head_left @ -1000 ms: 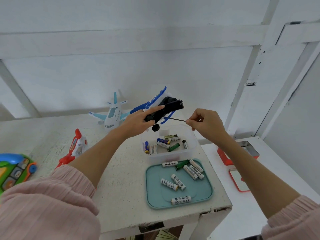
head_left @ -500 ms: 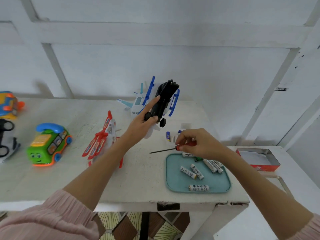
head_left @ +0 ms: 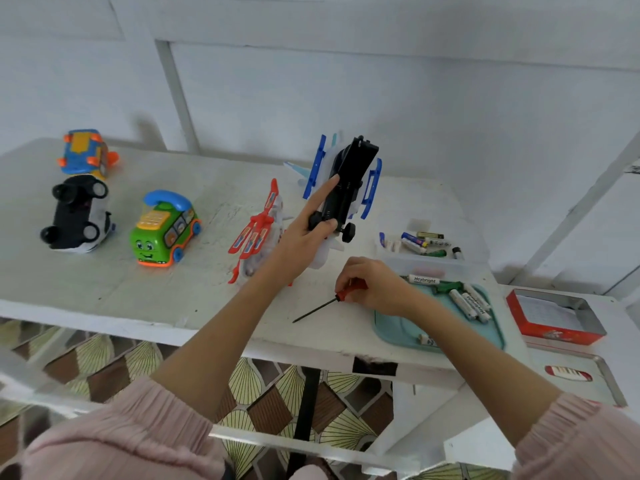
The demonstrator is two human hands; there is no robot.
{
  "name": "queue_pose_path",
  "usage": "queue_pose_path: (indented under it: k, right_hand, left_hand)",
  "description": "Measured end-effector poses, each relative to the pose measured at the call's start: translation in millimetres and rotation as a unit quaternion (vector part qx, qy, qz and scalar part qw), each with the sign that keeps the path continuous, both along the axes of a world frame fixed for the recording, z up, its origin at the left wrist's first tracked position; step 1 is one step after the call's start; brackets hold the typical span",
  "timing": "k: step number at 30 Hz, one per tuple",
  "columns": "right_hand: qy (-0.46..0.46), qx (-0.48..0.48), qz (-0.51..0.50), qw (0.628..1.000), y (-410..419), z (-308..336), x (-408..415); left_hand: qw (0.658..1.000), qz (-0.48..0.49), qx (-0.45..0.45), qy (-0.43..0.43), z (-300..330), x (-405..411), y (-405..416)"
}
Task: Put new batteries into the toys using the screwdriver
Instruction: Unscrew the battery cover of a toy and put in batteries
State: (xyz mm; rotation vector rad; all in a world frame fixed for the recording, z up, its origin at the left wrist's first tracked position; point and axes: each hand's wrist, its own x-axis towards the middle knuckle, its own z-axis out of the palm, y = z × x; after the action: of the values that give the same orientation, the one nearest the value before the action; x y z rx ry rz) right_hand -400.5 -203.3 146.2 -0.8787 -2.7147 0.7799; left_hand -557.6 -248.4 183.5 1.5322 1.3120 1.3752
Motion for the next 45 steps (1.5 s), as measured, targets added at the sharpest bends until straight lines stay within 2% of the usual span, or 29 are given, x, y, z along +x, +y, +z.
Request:
queue_pose_path:
  k: [5,10,20,31,34,36,41,43,45]
  right_hand:
    - [-0.014,0.040,-0.003,0.999,-1.9,0.5,-0.3]
    - [0.027,0.031,-0.043,0.998,-2.9,18.2,31.7]
    - [-0.064,-0.067,-0.080,0.992,-27.8,23.5,105.6]
    - [-0.098,-0.050,-0.084,0.990,-32.8,24.0,107.0]
    - [-0.038,-0.070,-0.085,0.993,-32.5,39.2,98.9]
    - [0.051,-0.089,-0.109,0.989,-30.9,52.5,88.3]
    - [0.311,-0.126,-0.169,0.927,-17.7,81.2,46.2]
    - [0.344,-0.110,-0.188,0.913,-7.1,82.8,29.4]
    - [0.339,-0.064,-0.206,0.916,2.0,78.5,15.5]
  left_hand:
    - [1.000,0.003,0.005,-0.002,-3.5,1.1,-5.0]
    - [1.000,0.010,0.008,-0.005,-8.7,4.5,-2.7]
    - [0.997,0.039,0.022,-0.064,-25.7,11.1,3.3]
    - [0.997,0.048,0.016,-0.061,-28.3,14.2,2.6]
    - [0.997,0.041,0.014,-0.064,-30.7,16.9,2.0]
    - [0.996,0.045,0.010,-0.078,-33.2,18.5,2.9]
    - [0.994,0.037,0.021,-0.097,-32.6,31.3,-1.5]
    - [0.994,0.026,0.029,-0.105,-31.8,32.4,-2.1]
    - [0.992,0.023,0.030,-0.118,-31.5,31.3,-0.9]
